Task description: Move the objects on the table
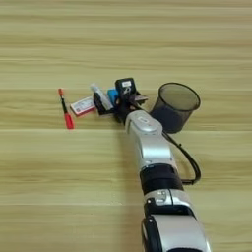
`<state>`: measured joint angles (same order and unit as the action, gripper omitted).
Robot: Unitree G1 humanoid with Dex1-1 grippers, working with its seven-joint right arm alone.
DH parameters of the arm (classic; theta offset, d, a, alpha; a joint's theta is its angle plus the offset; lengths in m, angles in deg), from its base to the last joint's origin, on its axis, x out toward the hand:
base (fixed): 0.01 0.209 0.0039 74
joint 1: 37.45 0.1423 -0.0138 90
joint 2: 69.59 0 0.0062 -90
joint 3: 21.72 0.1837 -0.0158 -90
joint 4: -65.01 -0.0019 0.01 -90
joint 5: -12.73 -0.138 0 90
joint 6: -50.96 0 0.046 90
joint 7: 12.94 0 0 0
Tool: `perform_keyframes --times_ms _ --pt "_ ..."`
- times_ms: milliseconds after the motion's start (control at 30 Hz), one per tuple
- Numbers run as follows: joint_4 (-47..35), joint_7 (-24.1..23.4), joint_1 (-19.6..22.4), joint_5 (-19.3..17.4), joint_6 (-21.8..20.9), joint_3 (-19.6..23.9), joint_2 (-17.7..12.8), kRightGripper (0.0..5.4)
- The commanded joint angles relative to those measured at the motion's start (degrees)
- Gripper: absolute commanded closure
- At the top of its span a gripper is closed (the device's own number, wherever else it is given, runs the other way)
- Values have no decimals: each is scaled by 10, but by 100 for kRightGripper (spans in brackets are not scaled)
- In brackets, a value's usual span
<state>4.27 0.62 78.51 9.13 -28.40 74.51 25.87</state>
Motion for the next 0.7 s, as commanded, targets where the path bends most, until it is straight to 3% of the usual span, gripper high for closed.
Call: perform_keyframes --times_ms 33,700 --pt "-15 -18 55 1 -21 10 -17 2" --pt "22 -33 65 21 -10 -3 -23 2"
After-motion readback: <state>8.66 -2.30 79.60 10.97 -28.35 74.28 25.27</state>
